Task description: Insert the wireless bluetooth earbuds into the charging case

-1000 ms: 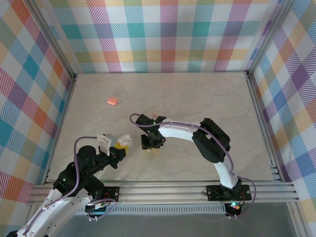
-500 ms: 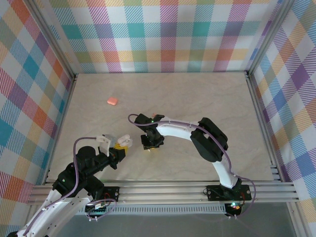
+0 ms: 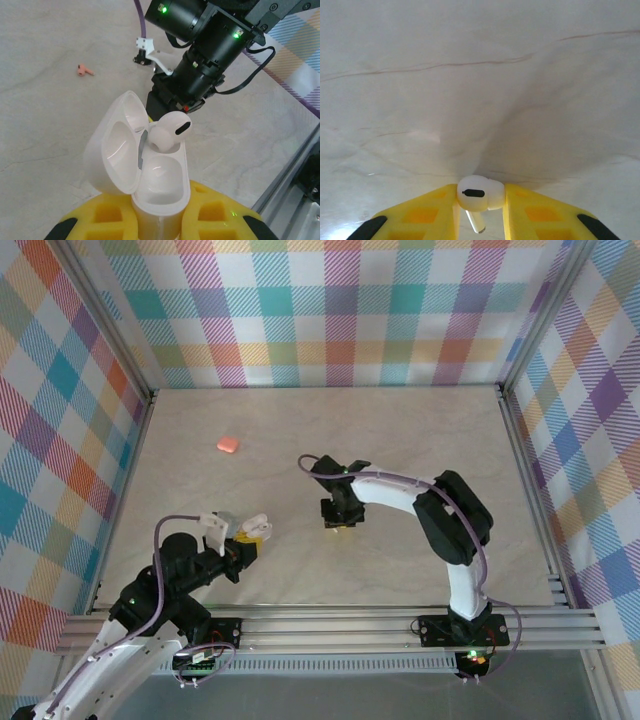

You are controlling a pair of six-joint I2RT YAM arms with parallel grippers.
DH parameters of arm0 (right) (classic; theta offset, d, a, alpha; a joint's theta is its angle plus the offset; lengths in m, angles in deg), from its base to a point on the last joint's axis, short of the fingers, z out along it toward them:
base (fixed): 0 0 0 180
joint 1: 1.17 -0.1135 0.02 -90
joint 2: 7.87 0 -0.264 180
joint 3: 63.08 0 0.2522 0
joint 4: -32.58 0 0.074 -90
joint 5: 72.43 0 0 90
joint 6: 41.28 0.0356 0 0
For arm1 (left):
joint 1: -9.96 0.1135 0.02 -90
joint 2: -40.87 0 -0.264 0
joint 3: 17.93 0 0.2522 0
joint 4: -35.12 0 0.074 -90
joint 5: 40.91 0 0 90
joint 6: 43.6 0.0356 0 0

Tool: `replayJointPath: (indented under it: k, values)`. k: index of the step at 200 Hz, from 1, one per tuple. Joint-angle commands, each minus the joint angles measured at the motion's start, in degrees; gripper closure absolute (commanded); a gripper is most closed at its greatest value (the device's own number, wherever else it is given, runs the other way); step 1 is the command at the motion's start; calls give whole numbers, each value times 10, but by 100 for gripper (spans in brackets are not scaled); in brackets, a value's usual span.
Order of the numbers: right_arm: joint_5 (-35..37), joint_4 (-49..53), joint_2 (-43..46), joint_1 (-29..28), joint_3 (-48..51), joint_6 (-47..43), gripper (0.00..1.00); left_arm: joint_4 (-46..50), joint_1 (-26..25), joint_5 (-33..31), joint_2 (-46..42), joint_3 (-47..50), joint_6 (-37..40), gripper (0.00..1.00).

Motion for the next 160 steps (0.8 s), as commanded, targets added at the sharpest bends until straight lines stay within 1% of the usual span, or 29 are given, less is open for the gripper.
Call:
replayJointPath:
  k: [1,41,50,67,79,89,119,158,160]
  values:
    - [10,-2,22,8,28,-15,72,-60,2,36,20,-10,-14,100]
    - [4,-14,26,24,57,-19,71,-121,3,71,71,-3,-26,100]
    - [1,-16,27,25,58,-20,70,-149,2,75,85,-5,-26,100]
    - [-2,-16,26,26,56,-21,64,-160,2,78,108,-11,-24,100]
    - [-1,-16,26,26,54,-22,59,-162,2,77,120,-16,-20,100]
    - [0,-15,26,27,51,-22,57,-157,2,74,126,-20,-18,100]
    - [0,-16,26,28,46,-25,57,-132,2,57,119,-28,-7,100]
    - [-4,-10,1,28,26,-34,58,-132,2,52,109,-27,-6,100]
    - [-4,-10,0,28,25,-35,58,-118,2,52,109,-27,-6,100]
